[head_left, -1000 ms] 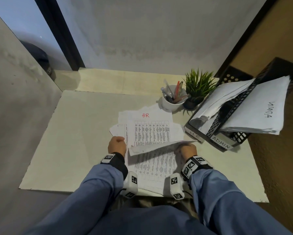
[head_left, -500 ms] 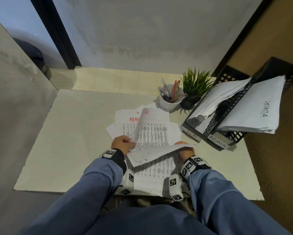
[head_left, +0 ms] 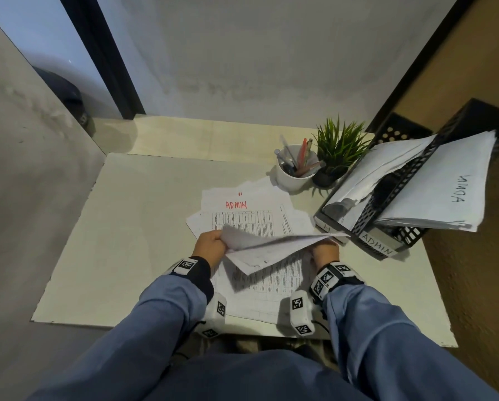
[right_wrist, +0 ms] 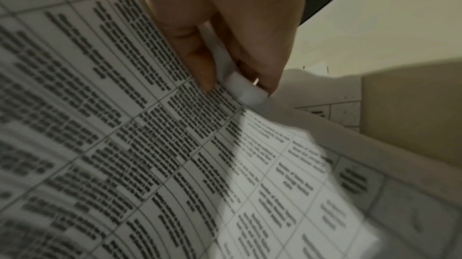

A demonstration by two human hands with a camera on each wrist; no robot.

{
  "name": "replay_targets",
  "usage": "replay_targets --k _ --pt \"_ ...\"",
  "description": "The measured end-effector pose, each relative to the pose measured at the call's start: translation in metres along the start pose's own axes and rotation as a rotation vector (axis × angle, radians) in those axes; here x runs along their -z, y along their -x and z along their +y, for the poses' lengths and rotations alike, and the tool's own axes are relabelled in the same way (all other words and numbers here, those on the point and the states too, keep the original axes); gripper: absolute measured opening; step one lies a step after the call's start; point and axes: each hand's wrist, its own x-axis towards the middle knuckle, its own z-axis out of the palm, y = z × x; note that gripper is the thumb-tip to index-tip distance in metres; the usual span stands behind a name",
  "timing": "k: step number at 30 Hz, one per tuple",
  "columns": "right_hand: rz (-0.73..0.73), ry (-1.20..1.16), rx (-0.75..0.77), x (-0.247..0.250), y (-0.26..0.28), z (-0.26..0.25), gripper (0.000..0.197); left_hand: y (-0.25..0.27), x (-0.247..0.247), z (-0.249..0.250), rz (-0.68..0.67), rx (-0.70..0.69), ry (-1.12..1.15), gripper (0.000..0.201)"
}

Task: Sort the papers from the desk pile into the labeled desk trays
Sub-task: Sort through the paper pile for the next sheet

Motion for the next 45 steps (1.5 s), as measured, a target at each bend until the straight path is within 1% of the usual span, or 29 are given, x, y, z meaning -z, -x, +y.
replay_targets --k 1,2,3,4,5,7,8,9,11,12,14,16,19,22,24,25,26,27,30,32,33,35,36,37,38,39,41,43,45 --pt "-0.004 0.002 -0.013 -0.002 0.0 -0.002 0.025 0.004 0.0 0.004 -0.014 0.001 0.042 0.016" --pt "-0.014 -0.02 -0.013 -0.003 0.001 -0.003 0.016 0.001 0.002 0.002 -0.051 0.015 0.094 0.025" --pt "-0.028 -0.049 -0.008 -0.004 0.003 -0.003 0.015 0.002 0.005 0.002 -0.089 0.042 0.138 0.052" --pt "-0.042 -0.086 -0.022 -0.005 0.002 -0.002 0.014 0.005 0.007 0.002 -0.143 0.083 0.191 0.071" --pt "-0.081 -0.124 -0.035 -0.008 0.008 -0.006 0.011 0.007 0.007 0.0 -0.185 0.085 0.177 0.08" --pt "-0.129 -0.188 -0.003 -0.009 0.012 -0.009 0.009 0.014 0.005 0.001 -0.197 0.026 0.094 0.09" --pt "-0.147 -0.264 0.038 -0.01 0.018 -0.014 0.012 0.016 0.005 0.002 -0.186 -0.014 0.058 0.087" --pt "-0.162 -0.333 0.093 -0.01 0.028 -0.022 0.021 0.019 0.003 0.005 -0.149 -0.077 0.049 0.072" --pt "-0.174 -0.356 0.262 -0.007 0.04 -0.039 0.025 0.028 0.0 0.022 0.001 -0.218 0.095 0.03" --pt "-0.16 -0.327 0.351 -0.006 0.045 -0.048 0.024 0.033 0.001 0.033 0.073 -0.265 0.131 0.022" --pt "-0.123 -0.315 0.501 -0.002 0.054 -0.065 0.024 0.046 0.003 0.056 0.144 -0.392 0.175 0.02" --pt "-0.1 -0.361 0.579 -0.001 0.064 -0.073 0.027 0.052 0.006 0.065 0.139 -0.469 0.175 0.023" --pt "-0.156 -0.31 0.559 -0.007 0.072 -0.067 0.031 0.054 0.003 0.052 0.118 -0.374 0.12 0.021" --pt "-0.22 -0.145 0.412 -0.018 0.067 -0.047 0.022 0.054 0.003 0.029 0.091 -0.232 0.036 0.025" --pt "-0.225 -0.109 0.371 -0.018 0.063 -0.046 0.021 0.056 0.007 0.025 0.079 -0.228 -0.047 0.01" --pt "-0.233 -0.112 0.384 -0.016 0.062 -0.052 0.02 0.058 0.01 0.031 0.088 -0.269 -0.083 0.01" --pt "-0.239 -0.122 0.416 -0.012 0.061 -0.061 0.017 0.059 0.012 0.039 0.108 -0.313 -0.111 0.018" --pt "-0.23 -0.133 0.457 -0.007 0.06 -0.072 0.014 0.059 0.013 0.049 0.118 -0.352 -0.073 0.019" --pt "-0.149 -0.193 0.61 0.015 0.055 -0.106 0.021 0.061 0.01 0.092 0.123 -0.522 -0.047 0.014" --pt "-0.034 -0.232 0.69 0.029 0.049 -0.123 0.023 0.064 0.004 0.124 0.119 -0.619 -0.072 0.015" --pt "0.089 -0.215 0.7 0.036 0.042 -0.129 0.024 0.066 -0.001 0.14 0.115 -0.66 -0.1 0.016" --pt "0.388 -0.135 0.604 0.052 0.02 -0.134 0.038 0.071 -0.011 0.17 0.108 -0.753 -0.21 0.01" --pt "0.484 -0.119 0.495 0.06 0.011 -0.134 0.048 0.073 -0.017 0.183 0.105 -0.803 -0.283 0.008" --pt "0.499 -0.123 0.361 0.067 0.003 -0.132 0.057 0.074 -0.023 0.194 0.103 -0.855 -0.353 0.009" --pt "0.447 -0.138 0.233 0.072 -0.003 -0.129 0.065 0.077 -0.029 0.204 0.103 -0.899 -0.413 0.009" --pt "0.351 -0.155 0.119 0.075 -0.007 -0.126 0.07 0.08 -0.037 0.213 0.105 -0.938 -0.463 0.011" --pt "0.154 -0.231 -0.036 0.074 -0.015 -0.121 0.078 0.083 -0.052 0.228 0.086 -0.988 -0.546 0.013" --pt "0.108 -0.232 -0.068 0.07 -0.03 -0.116 0.074 0.085 -0.07 0.238 0.038 -0.999 -0.621 0.016" --pt "0.139 -0.074 -0.013 0.069 -0.044 -0.115 0.056 0.084 -0.088 0.245 0.002 -1.006 -0.689 0.02"
